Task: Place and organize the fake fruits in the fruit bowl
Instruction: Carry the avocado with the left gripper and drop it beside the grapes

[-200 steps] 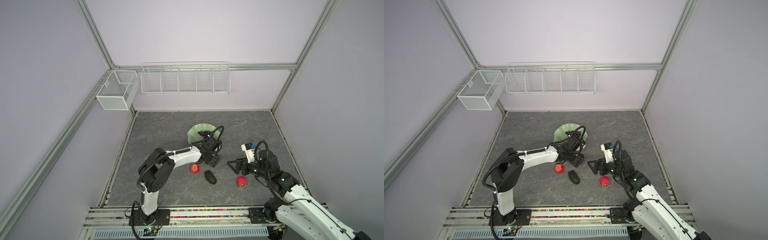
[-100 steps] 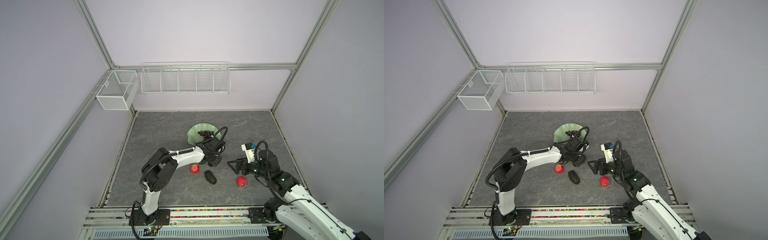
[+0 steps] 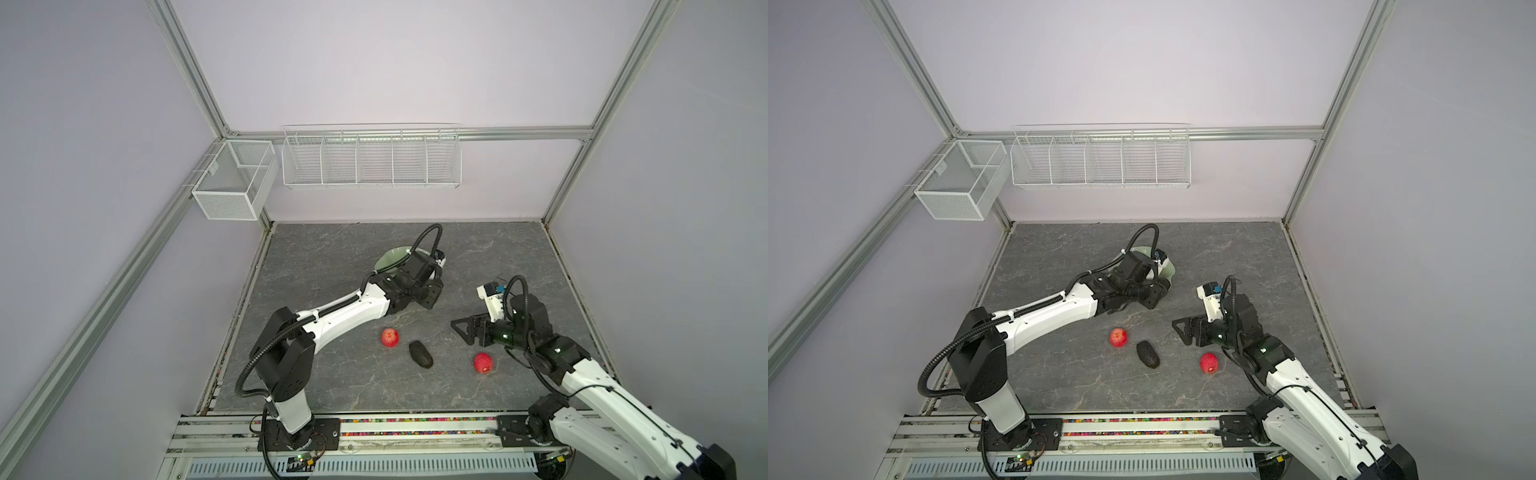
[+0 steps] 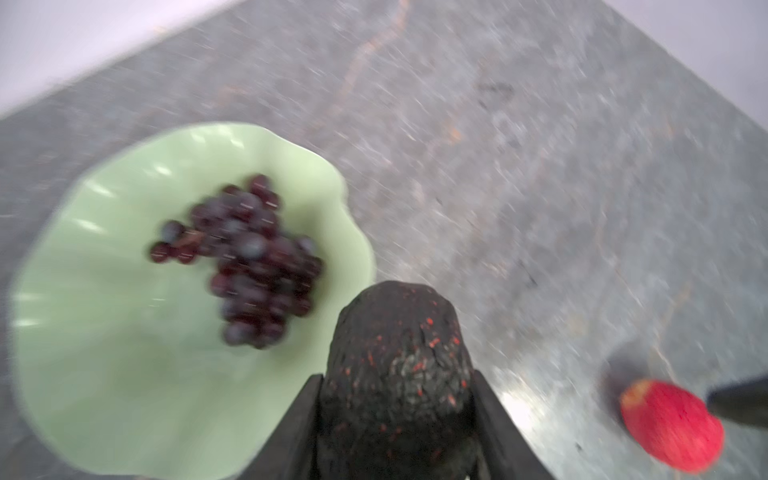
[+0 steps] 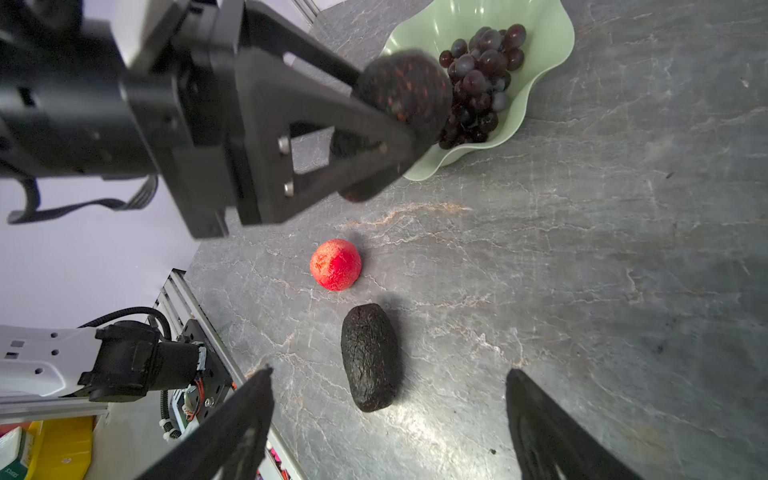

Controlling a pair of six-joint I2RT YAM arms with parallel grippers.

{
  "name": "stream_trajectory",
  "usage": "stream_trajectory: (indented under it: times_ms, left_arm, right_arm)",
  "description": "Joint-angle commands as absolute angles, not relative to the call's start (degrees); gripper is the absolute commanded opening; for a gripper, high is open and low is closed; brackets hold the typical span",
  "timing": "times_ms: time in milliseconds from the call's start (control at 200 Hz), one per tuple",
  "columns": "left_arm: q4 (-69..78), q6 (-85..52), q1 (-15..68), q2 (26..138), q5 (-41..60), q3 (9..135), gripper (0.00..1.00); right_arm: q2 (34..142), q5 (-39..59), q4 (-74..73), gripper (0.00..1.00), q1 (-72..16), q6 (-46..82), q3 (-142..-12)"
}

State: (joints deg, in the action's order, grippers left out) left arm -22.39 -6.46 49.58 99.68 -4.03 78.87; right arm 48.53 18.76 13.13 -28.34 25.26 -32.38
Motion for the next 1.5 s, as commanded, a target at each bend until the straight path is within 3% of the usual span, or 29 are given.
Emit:
stream_trajectory:
  times_ms: [0,350,670,905,1120,1330,1495]
  left_arm:
    - [-23.06,-10.07,44.75,100.56,-8.49,81.12,0.42]
    - [-29.41,-12.25,39.35,113.27,-13.33,90.83,0.42]
    - [-31.02,-14.68,37.36,118.78,-11.46,93.54,0.44]
    - [-31.03,-14.86,37.27,120.06,-11.67,93.55,0.55]
    - [-29.63,-14.19,37.27,117.49,-11.53,92.45,0.64]
    - [-30.1,-15.19,37.59,110.28,-9.6,89.01,0.65]
    - [-33.93,-23.31,41.79,100.0,-7.2,81.17,0.65]
  right_arm:
    - [50.79,20.91,9.2,0.88,-28.76,24.13,-34.96]
    - [53.03,20.94,7.82,0.88,-30.12,24.47,-36.77]
    - [51.25,19.34,9.82,0.88,-30.51,24.35,-36.12]
    - [51.5,19.07,9.84,0.88,-30.62,24.44,-36.34]
    - [51.41,18.81,10.13,0.88,-30.8,24.43,-36.3]
    - [50.33,18.73,10.66,0.88,-30.99,24.5,-35.74]
    - [46.88,18.18,12.87,0.88,-31.11,23.88,-32.27]
